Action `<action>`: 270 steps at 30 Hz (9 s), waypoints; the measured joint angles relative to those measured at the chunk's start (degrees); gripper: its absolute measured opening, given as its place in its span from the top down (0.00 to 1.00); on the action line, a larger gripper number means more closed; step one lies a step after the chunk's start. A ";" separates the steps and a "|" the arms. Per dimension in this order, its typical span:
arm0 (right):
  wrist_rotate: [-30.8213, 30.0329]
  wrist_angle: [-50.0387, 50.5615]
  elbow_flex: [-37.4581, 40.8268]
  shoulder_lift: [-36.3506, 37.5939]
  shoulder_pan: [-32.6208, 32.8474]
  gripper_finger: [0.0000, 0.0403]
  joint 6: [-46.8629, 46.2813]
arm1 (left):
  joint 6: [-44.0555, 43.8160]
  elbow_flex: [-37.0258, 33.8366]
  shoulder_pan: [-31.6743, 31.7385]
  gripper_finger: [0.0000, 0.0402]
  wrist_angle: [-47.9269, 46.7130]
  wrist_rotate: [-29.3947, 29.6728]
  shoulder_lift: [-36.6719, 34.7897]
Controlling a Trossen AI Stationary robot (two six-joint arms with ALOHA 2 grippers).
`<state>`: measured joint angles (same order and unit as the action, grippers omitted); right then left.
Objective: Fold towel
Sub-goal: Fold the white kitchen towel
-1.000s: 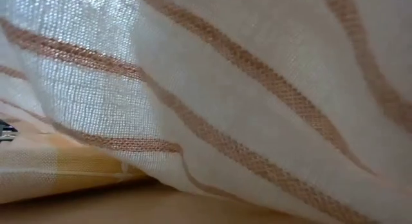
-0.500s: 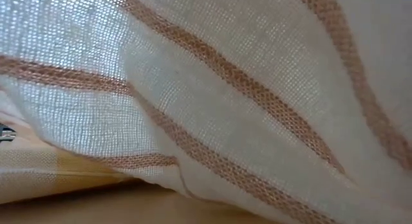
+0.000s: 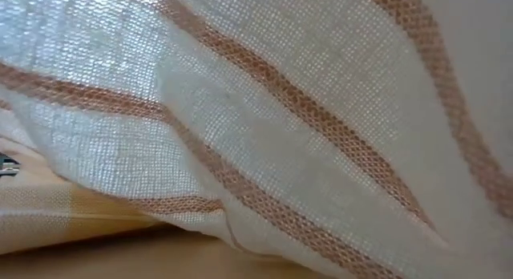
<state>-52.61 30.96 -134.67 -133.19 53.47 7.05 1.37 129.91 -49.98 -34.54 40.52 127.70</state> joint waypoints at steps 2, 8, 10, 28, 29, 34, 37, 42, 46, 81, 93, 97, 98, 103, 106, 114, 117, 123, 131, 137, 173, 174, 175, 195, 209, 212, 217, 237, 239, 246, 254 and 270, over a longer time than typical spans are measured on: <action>-0.17 0.02 0.00 0.00 0.04 1.00 -0.44 | 0.00 0.00 -0.06 0.65 -0.01 -0.32 0.00; -1.01 0.19 -0.07 0.05 0.51 0.94 -1.46 | -0.01 -0.09 -0.55 0.96 -2.60 -0.55 0.00; -2.68 1.20 -0.07 0.14 0.93 0.90 -1.50 | -1.49 -0.09 -0.51 0.96 -3.45 -0.30 0.00; -17.45 13.89 -0.02 2.47 4.65 0.55 -16.06 | -10.15 -0.54 -2.16 0.99 -4.24 31.31 -0.01; -17.65 14.75 -0.02 2.47 4.79 0.54 -17.59 | -11.05 -0.52 -2.25 0.99 -4.24 33.55 -0.02; -18.67 22.08 0.01 2.47 4.25 0.49 -31.91 | -15.83 -0.52 -2.19 0.99 -4.26 39.10 -0.03; -19.02 25.50 0.20 2.46 3.46 0.47 -40.24 | -16.82 -0.52 -2.10 0.99 -4.25 40.78 -0.04; -18.48 26.31 0.33 1.02 1.79 0.45 -43.76 | -16.72 -0.52 -0.97 0.99 -4.34 44.55 -0.29; -15.41 26.90 0.39 -0.04 0.57 0.45 -43.15 | -16.58 -0.52 0.15 0.99 -4.54 46.63 -1.02; -37.45 35.79 0.81 -8.37 -7.40 0.48 -11.45 | -13.93 -0.57 7.04 0.99 -4.59 29.59 -18.51; -37.41 35.64 0.83 -8.37 -10.78 0.66 -11.37 | -21.00 -0.73 6.73 0.98 -15.86 26.90 -18.45; -37.41 35.71 0.85 -8.37 -9.15 0.79 -11.98 | -33.41 -3.82 6.16 0.98 -25.13 20.61 -18.45; -37.39 35.78 0.85 -8.37 -8.62 0.82 -12.44 | -35.47 -5.38 5.87 0.98 -25.99 20.05 -18.45; -34.05 36.04 0.85 -8.35 -6.01 0.95 -16.83 | -43.72 -14.72 3.67 0.98 -25.34 19.90 -18.34; -29.86 36.21 0.87 -8.11 -4.26 0.99 -21.20 | -50.01 -19.86 2.38 0.98 -24.37 20.08 -18.47; -24.38 36.54 0.97 -7.91 -1.34 1.00 -32.78 | -58.60 -30.12 0.37 0.98 -15.36 20.96 -18.67; -24.24 36.57 1.11 -7.91 -1.14 0.99 -33.83 | -57.60 -31.04 0.26 0.98 -13.41 21.00 -18.73; -23.60 36.50 1.77 -7.87 -1.64 1.00 -34.25 | -56.90 -30.89 0.28 0.98 -12.92 22.10 -18.82; -23.70 36.33 1.99 -7.87 -1.70 0.99 -33.16 | -45.91 -21.84 0.68 0.98 -11.91 34.79 -19.88; -25.41 34.76 1.16 -7.85 -1.77 0.95 -34.86 | -31.04 -10.21 1.73 0.98 -10.88 35.49 -19.85; -7.39 10.81 -0.37 -6.95 -5.51 0.43 -28.41 | -27.30 -41.61 -1.79 0.98 7.87 14.27 -19.71; -6.33 9.31 -0.37 -6.95 -5.85 0.43 -27.73 | -24.23 -42.79 -1.80 0.98 10.39 13.18 -19.71; -5.90 8.17 -0.37 -6.95 -6.14 0.44 -27.28 | -21.58 -43.71 -1.88 0.98 12.46 11.99 -19.71; -15.45 7.67 -0.35 -6.80 -5.01 0.54 -26.82 | -16.08 -47.17 -1.84 0.98 19.36 10.78 -19.76; -7.55 7.91 -0.15 -6.80 -6.27 0.77 -26.50 | -11.44 -47.17 -1.86 0.98 24.12 3.59 -19.76; -7.14 8.23 -0.15 -6.77 -6.17 0.91 -26.23 | -13.10 -47.23 -1.86 0.96 23.89 3.60 -19.76; -6.99 9.40 -0.15 -6.73 -6.16 0.97 -26.50 | -13.97 -47.23 -1.84 0.90 23.57 3.70 -19.76; -9.91 20.01 -0.07 -6.75 -5.75 1.00 -35.00 | -19.07 -47.17 -1.99 0.73 19.04 6.80 -20.17; -10.45 20.84 -0.07 -6.65 -5.53 1.00 -35.93 | -19.62 -47.17 -1.99 0.72 18.60 6.88 -20.21; -10.58 21.41 -0.07 -5.68 -4.81 1.00 -36.48 | -22.79 -47.17 -1.99 0.70 15.33 6.94 -20.26; -11.05 21.24 -0.07 -5.55 -4.11 1.00 -36.15 | -23.43 -47.17 -1.99 0.75 15.16 6.93 -20.26; -11.87 21.13 -0.07 -5.46 -4.00 0.91 -36.87 | -21.24 -47.17 -2.00 0.98 15.60 6.93 -20.24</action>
<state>-64.48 52.09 -134.74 -138.65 49.47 -29.82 -19.87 82.74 -51.98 -18.95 47.44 107.46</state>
